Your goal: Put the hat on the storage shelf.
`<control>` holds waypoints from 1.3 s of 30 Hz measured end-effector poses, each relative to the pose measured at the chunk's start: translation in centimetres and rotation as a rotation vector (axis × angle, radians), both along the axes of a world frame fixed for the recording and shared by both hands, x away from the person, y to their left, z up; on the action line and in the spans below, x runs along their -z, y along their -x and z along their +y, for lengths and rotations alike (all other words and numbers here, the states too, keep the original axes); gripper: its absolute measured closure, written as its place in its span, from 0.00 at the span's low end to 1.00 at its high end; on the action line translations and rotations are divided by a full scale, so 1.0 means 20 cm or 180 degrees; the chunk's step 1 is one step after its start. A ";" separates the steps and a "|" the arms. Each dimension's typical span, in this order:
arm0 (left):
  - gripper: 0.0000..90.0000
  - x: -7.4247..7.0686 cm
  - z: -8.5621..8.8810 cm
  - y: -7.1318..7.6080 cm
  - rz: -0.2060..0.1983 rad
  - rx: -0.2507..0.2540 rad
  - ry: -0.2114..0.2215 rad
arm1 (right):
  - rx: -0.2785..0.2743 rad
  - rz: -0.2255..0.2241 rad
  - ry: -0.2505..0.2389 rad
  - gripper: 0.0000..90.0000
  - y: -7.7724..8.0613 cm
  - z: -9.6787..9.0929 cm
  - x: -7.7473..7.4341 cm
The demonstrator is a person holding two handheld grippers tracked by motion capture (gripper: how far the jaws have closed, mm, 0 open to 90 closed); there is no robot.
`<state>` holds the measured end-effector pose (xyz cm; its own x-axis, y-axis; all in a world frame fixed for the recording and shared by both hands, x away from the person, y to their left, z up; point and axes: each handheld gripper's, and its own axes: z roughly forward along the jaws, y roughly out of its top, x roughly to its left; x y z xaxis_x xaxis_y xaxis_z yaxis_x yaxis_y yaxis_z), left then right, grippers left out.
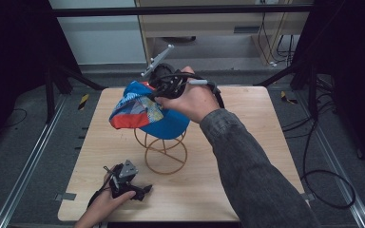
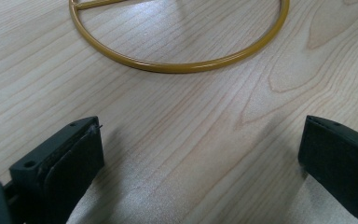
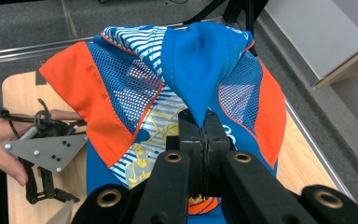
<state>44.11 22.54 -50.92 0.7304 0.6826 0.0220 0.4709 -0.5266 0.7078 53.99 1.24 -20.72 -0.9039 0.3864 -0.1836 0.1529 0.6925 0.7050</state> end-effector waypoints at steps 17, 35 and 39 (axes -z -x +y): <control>0.00 0.00 0.00 0.00 0.0001 0.0001 0.0001 | -0.0027 0.0042 0.0095 0.99 0.00 0.02 0.06; 0.00 0.00 0.00 0.00 -0.0001 -0.0004 0.0017 | -0.0089 0.0087 0.0161 0.96 0.00 0.05 0.11; 0.00 0.00 0.00 0.00 -0.0001 -0.0004 0.0016 | -0.0098 0.0097 0.0164 0.94 0.00 0.04 0.11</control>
